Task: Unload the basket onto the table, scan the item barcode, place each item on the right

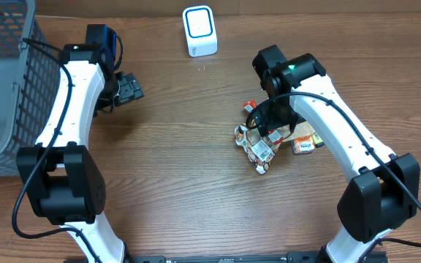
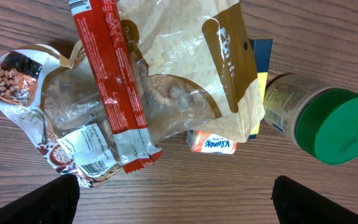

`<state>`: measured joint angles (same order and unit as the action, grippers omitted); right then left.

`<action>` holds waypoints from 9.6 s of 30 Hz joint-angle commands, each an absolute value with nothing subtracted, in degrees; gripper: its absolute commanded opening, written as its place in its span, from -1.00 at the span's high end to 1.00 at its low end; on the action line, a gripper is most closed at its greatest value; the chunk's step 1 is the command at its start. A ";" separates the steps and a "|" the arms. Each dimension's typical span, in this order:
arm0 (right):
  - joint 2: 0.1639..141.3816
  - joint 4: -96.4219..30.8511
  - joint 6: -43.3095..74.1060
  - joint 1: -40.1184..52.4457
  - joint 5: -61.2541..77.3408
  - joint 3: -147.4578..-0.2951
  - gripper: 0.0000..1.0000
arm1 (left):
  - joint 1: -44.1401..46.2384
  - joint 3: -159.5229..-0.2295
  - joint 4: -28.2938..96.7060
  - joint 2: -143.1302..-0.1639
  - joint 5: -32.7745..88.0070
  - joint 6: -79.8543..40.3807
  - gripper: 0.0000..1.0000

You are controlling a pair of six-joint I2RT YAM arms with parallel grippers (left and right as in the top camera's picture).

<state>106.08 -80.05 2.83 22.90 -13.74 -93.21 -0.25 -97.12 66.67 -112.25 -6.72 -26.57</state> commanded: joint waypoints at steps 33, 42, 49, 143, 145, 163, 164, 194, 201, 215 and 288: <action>90.48 -79.81 3.03 22.79 -13.82 -93.01 -1.00 | -0.32 -97.56 66.78 -112.40 -7.49 -25.74 -1.00; 80.05 -79.83 3.03 22.79 -13.82 -93.01 -1.00 | -0.32 -97.56 66.78 -112.40 -7.46 -25.74 -1.00; 66.65 -79.83 3.03 22.79 -13.82 -93.01 -1.00 | -0.32 -97.56 66.78 -112.40 -7.46 -25.74 -1.00; 0.16 -4.23 3.22 11.18 5.65 -0.43 -1.00 | -0.32 -97.56 66.78 -112.40 -7.46 -25.74 -1.00; 0.16 -4.23 3.22 11.18 5.65 -0.43 -1.00 | -0.32 -97.56 66.78 -112.40 -7.46 -25.74 -1.00; 0.16 -4.25 3.22 11.18 5.65 -0.45 -1.00 | -0.32 -97.56 66.78 -112.40 -7.49 -25.74 -1.00; 0.16 -4.25 3.22 11.18 5.65 -0.45 -1.00 | -0.32 -97.56 66.78 -112.40 -7.46 -25.74 -1.00; 0.16 -4.25 3.22 11.18 5.65 -0.45 -1.00 | -0.30 -97.56 66.81 -80.05 -7.49 -25.74 -1.00; 0.16 -4.25 3.22 11.18 5.65 -0.45 -1.00 | -0.30 -97.56 66.85 -62.92 -7.49 -25.74 -1.00; 0.16 -4.25 3.22 11.18 5.65 -0.45 -1.00 | -0.32 -91.39 69.19 -47.07 -7.49 -25.71 -1.00; 0.16 -4.25 3.22 11.18 5.65 -0.45 -1.00 | -0.40 -0.27 4.47 -0.19 1.08 -4.84 -1.00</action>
<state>0.69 -4.49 3.03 11.60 5.61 -1.06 -0.25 -0.47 4.38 -0.69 0.47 -12.53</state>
